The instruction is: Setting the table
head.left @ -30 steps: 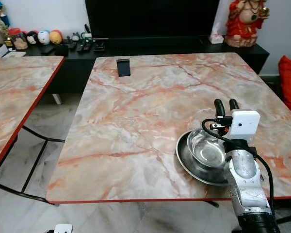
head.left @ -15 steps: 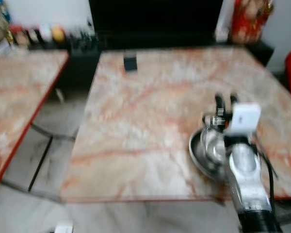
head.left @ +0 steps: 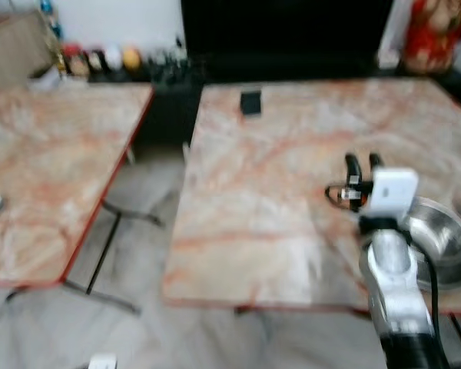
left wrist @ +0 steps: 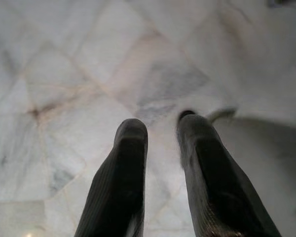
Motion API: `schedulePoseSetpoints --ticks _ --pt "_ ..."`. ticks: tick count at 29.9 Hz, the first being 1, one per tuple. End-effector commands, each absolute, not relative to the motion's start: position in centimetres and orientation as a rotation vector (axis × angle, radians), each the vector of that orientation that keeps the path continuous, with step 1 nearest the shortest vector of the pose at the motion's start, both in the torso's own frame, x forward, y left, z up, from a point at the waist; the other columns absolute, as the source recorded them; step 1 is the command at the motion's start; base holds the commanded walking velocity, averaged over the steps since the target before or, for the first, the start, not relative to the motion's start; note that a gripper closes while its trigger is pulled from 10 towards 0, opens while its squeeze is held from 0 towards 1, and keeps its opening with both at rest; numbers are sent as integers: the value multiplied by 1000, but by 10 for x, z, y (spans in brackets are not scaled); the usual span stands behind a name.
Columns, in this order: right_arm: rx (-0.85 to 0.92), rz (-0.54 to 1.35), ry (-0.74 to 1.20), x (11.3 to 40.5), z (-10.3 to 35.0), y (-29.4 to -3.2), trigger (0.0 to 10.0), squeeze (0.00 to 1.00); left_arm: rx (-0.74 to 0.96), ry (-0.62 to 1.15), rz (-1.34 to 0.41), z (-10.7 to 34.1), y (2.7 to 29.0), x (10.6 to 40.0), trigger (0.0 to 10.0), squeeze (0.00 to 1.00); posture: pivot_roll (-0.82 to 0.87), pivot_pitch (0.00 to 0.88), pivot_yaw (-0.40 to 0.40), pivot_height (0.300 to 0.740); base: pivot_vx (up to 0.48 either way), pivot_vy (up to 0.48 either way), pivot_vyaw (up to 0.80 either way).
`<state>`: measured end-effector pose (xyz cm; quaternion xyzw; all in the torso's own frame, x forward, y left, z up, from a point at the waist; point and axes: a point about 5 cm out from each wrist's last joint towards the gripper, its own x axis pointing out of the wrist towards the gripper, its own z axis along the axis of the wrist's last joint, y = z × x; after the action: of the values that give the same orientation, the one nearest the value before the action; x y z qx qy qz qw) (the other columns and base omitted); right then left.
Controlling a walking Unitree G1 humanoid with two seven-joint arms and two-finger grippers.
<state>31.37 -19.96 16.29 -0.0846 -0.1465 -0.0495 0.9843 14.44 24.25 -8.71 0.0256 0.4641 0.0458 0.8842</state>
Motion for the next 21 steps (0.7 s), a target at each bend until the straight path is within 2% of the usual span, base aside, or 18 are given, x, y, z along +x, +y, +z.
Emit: schedulePoseSetpoints --ticks 1,21 --pt "-153 -59 -312 316 166 -187 10000 0 50 997 121 -90 249 133 10000 0 -55 0 23 740 0 341 750" --pt "-115 -69 -308 316 168 -188 10000 0 49 1015 128 -91 254 124 10000 0 -65 0 24 740 0 342 26"
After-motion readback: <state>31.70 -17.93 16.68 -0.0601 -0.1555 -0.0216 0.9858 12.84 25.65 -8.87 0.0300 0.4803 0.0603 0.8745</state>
